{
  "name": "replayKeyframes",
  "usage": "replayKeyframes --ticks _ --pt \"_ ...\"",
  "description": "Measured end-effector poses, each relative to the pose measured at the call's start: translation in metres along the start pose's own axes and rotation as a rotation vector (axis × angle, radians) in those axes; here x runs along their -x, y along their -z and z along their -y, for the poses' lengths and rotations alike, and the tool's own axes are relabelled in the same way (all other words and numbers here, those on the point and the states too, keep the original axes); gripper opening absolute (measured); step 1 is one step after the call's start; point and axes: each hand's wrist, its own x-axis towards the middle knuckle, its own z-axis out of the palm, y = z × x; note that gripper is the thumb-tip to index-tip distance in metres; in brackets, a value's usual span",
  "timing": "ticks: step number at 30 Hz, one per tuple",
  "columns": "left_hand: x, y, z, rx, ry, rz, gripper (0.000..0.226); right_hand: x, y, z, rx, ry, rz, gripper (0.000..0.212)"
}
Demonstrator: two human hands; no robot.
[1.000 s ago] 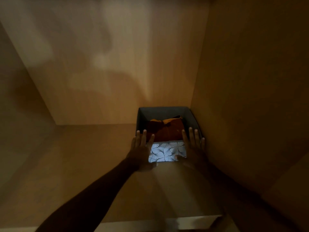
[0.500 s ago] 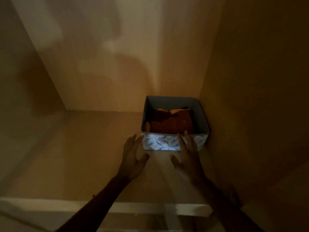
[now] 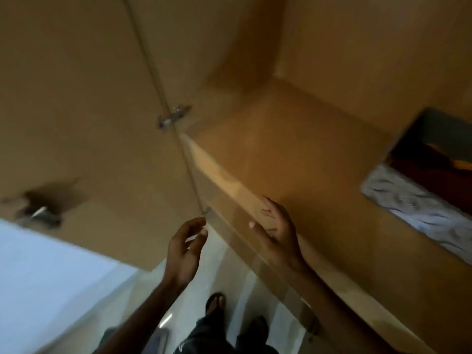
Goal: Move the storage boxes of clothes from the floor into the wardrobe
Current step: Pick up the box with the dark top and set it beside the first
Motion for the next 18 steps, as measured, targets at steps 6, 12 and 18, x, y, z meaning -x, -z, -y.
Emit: replayKeyframes --ticks 6,12,18 --pt "0.085 0.090 0.062 0.045 0.189 -0.383 0.031 0.017 -0.112 0.002 0.060 0.017 0.421 0.065" --pt "0.178 0.140 0.103 0.156 0.328 -0.709 0.030 0.055 -0.199 0.009 0.141 0.062 0.768 0.063" --pt "0.278 0.176 0.132 0.185 0.449 -1.003 0.023 0.117 -0.281 0.024 0.229 0.174 1.070 0.060"
